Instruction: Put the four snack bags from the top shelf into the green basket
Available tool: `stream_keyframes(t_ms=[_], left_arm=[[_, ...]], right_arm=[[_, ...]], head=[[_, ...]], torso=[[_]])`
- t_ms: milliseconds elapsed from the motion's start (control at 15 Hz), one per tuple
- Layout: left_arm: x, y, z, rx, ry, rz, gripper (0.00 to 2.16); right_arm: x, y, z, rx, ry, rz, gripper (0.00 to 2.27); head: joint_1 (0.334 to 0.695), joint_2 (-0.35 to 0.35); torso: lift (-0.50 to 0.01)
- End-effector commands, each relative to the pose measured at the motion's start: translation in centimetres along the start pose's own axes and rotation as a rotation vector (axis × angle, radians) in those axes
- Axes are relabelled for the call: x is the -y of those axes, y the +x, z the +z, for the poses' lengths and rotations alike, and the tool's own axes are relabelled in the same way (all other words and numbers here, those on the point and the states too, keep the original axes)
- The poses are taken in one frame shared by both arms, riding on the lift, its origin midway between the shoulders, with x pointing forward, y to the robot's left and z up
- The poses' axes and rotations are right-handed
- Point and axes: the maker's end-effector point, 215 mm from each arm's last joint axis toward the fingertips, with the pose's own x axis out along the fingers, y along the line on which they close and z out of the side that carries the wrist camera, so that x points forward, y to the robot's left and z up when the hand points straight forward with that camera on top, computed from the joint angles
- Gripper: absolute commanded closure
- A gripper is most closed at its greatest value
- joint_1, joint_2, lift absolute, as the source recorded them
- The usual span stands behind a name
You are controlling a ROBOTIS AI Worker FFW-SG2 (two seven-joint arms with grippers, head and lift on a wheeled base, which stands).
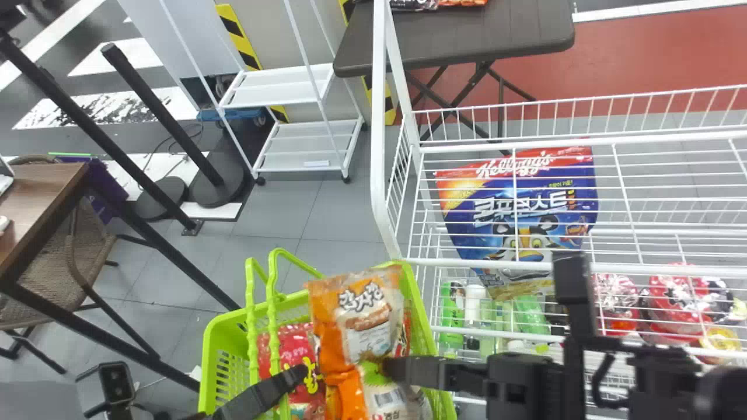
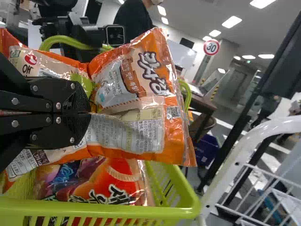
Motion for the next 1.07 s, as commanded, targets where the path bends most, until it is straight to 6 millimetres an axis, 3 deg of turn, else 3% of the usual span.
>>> stream_keyframes(t_ms=[0,200,467,600,667,733,800,933,1000], left_arm=[[0.3,0.1,-0.2,0.0,-0.006,-0.015,2.15],[0.4,0.4,-0.4,-0.005,-0.009,-0.022,2.15],[0.5,0.6,-0.6,-0.009,-0.015,-0.031,2.15],[0.6,0.9,-0.9,-0.015,-0.022,-0.037,2.15],[0.6,0.9,-0.9,-0.015,-0.022,-0.037,2.15],[0.6,0.9,-0.9,-0.015,-0.022,-0.037,2.15],[0.6,0.9,-0.9,-0.014,-0.023,-0.038,2.15],[0.6,0.9,-0.8,-0.014,-0.021,-0.039,2.15],[0.6,0.9,-0.8,-0.013,-0.021,-0.038,2.15]], right_arm=[[0.7,1.7,0.3,-0.039,-0.011,-0.013,2.25],[2.5,3.5,0.5,-0.135,-0.064,-0.094,2.25],[1.5,7.1,1.8,-0.204,-0.127,-0.107,2.25],[2.6,8.2,2.5,-0.219,-0.153,-0.133,2.24],[3.2,8.5,2.3,-0.242,-0.161,-0.145,2.13],[3.8,8.9,2.1,-0.262,-0.172,-0.159,1.9],[4.1,9.4,2.0,-0.271,-0.185,-0.162,1.51],[3.8,9.7,1.6,-0.29,-0.18,-0.123,1.06],[3.5,9.7,1.6,-0.288,-0.171,-0.107,0.4]], head=[[0.695,0.35],[0.695,0.35],[0.695,0.35],[0.695,0.35],[0.695,0.35],[0.695,0.35],[0.695,0.35],[0.695,0.35],[0.695,0.35]], torso=[[0.0],[0.0],[0.0],[0.0],[0.0],[0.0],[0.0],[0.0],[0.0]])
